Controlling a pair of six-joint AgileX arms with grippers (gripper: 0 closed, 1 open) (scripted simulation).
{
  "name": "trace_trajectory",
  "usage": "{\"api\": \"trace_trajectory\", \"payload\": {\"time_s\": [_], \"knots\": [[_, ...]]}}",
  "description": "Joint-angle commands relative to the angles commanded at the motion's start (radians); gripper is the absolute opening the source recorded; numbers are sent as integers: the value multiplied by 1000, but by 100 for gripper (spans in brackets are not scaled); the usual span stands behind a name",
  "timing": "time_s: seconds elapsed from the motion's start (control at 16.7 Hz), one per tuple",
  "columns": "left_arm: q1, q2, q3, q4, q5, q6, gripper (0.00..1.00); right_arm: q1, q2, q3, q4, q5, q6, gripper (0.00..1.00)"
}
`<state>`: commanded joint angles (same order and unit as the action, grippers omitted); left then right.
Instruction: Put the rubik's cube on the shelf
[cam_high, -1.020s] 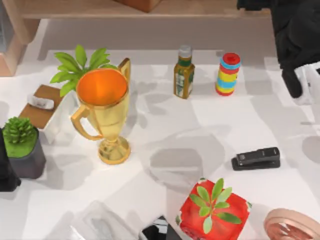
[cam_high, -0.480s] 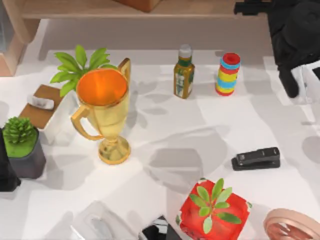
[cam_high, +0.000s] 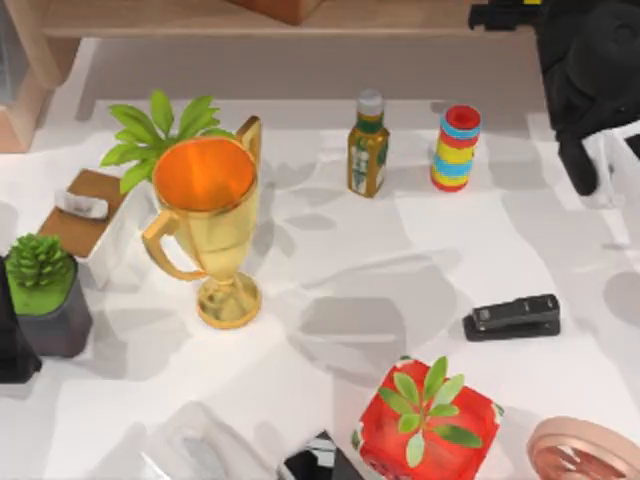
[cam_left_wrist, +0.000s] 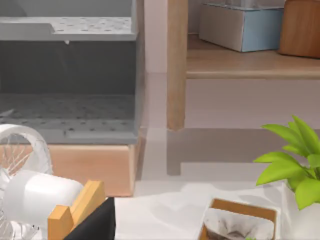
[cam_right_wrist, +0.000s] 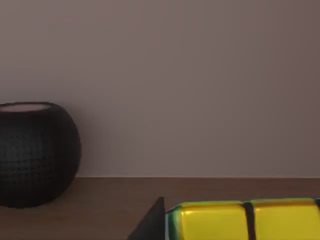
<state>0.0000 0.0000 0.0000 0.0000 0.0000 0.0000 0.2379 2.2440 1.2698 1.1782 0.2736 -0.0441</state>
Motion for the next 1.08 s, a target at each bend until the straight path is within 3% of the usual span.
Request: {"api": "trace_trajectory", "payload": {"time_s": [0.12,0.18,0.78,1.08], "knots": [[0,0,0,0,0,0,100,0,0,0,0,0,0,98],[0,0,0,0,0,0,100,0,0,0,0,0,0,100],[0,0,0,0,0,0,100,3,-8,-11,7,-7,5,100],[0,0,0,0,0,0,100,-24,-133,-183,135,-119,132,100]]}}
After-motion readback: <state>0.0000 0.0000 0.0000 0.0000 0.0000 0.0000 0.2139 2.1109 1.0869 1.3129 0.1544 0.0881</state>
